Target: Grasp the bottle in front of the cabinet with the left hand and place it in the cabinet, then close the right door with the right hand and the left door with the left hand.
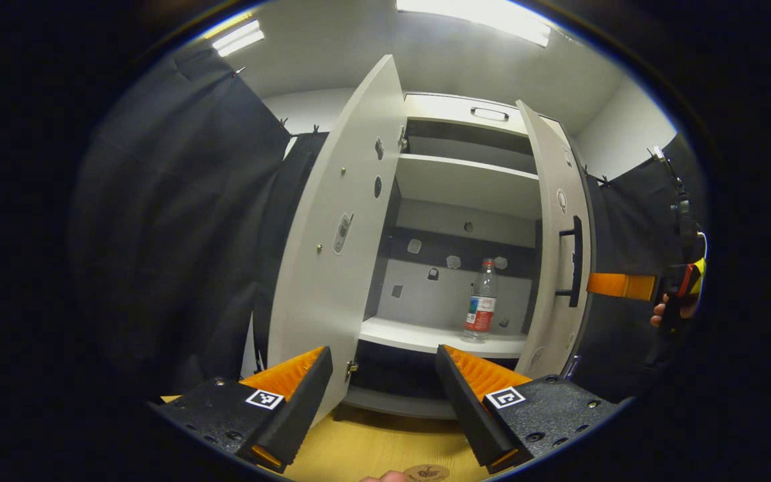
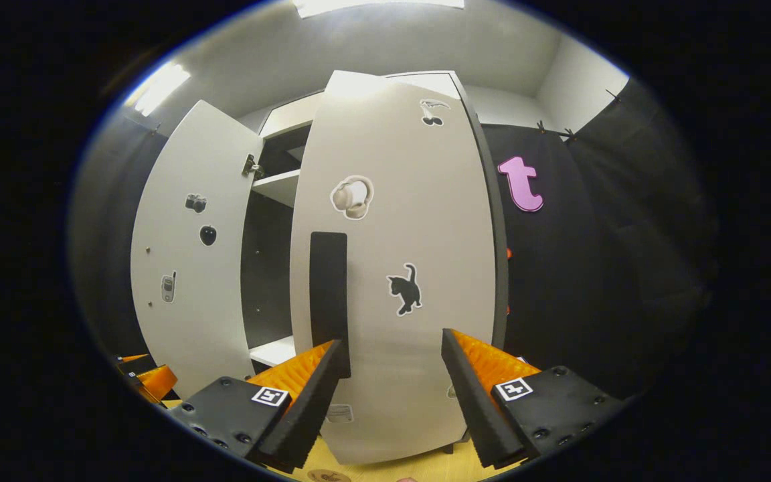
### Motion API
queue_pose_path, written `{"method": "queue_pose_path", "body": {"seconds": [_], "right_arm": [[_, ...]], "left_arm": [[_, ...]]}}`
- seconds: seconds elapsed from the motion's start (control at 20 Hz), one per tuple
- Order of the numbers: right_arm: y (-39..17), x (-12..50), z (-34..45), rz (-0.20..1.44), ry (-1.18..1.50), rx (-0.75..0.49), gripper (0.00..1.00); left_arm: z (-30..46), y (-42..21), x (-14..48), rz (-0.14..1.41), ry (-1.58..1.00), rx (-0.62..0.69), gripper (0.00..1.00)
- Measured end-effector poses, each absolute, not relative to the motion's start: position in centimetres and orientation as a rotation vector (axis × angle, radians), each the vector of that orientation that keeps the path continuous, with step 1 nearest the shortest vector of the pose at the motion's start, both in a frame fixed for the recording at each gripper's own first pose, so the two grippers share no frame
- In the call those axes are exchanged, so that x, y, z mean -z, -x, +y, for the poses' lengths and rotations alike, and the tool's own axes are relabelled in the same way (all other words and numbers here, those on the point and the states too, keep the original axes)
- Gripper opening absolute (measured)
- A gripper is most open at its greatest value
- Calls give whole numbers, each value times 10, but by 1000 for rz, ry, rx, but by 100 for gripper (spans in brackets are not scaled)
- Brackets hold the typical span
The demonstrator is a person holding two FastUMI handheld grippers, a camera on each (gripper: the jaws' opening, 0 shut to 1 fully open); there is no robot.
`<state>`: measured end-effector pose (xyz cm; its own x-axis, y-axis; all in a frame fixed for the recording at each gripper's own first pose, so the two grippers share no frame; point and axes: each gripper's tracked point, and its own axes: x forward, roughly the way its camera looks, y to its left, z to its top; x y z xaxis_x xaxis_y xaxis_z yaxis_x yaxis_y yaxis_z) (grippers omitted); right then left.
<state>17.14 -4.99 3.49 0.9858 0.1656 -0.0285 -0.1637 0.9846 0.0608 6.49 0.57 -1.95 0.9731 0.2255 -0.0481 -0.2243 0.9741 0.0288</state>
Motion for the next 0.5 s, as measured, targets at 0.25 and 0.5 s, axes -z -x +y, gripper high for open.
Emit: {"method": "queue_pose_path", "body": {"seconds": [0.25,0.5], "right_arm": [[-188,-30,-38,28,-39,-184,95],[-210,-27,-24,15,15,-181,95]], "left_arm": [[51,-35,-6,3,-41,-371,94],[104,-7,-22,-13,-79,-519,94]]}}
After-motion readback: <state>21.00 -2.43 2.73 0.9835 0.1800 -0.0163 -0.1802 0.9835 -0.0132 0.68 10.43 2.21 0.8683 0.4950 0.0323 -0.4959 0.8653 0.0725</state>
